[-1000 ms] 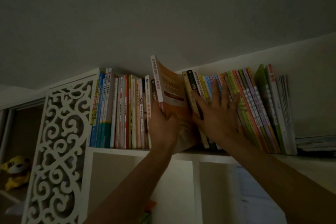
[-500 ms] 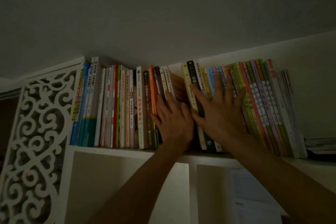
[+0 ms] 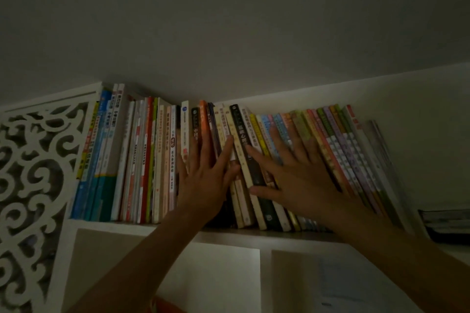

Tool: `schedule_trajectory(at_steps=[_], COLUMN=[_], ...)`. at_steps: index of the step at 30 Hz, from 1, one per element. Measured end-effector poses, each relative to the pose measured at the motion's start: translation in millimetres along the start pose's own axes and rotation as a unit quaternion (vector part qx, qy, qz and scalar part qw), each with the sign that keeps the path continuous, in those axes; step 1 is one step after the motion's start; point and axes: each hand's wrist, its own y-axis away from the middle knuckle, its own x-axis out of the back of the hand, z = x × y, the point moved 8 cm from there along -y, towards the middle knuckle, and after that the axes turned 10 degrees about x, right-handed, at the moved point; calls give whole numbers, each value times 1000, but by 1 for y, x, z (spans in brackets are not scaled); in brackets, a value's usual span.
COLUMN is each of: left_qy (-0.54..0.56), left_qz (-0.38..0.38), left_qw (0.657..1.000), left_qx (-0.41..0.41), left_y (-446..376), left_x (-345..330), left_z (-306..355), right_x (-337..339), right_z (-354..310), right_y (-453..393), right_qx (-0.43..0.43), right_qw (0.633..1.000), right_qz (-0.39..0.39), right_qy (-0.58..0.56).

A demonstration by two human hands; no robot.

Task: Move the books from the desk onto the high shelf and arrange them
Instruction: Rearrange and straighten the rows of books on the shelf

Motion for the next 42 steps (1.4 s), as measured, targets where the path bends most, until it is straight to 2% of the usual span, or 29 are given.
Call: schedule_trajectory(at_steps=[6,8,10,12,14,17,20,21,23,25,28,33,36,39,42], left_qy=[37,66,96,114,148,194,223,241,287,307,218,124,108,77,68], left_qz=[-45,-28,11,20,20,32,16,1,-36,-118,-211,-201,-205,-219,-249], left_qw=[998,997,995,993,986,969,952,944,924,909,919,938,935,923,908], left_qx=[33,22,-10,-37,-76,-148,-210,-226,-251,-256,-252,-252,-269,-308,-330], left_y=[1,10,20,25,30,37,38,40,49,60,69,64,59,58,59], left_x=[5,13,26,32,35,38,31,28,23,10,-13,-29,-31,-31,-32], left_z=[3,15,35,60,91,145,203,221,255,287,323,341,343,353,362], right_x=[10,28,56,88,116,111,90,84,77,81,86,85,89,90,89], right_z=[-17,-27,-23,8,57,141,193,204,223,231,236,236,242,249,253], right_y=[-1,12,36,70,113,183,238,253,276,288,298,295,297,307,312], right_qx=[1,34,24,-21,-132,-314,-410,-441,-496,-519,-545,-556,-586,-622,-631], right_qw=[1000,997,987,966,944,909,901,891,861,843,821,780,729,654,610], right_qz=[-7,64,161,255,301,234,88,40,-8,-16,-31,-19,15,28,40], right_qy=[22,24,16,15,-26,-140,-111,-97,-114,-137,-168,-285,-353,-429,-478])
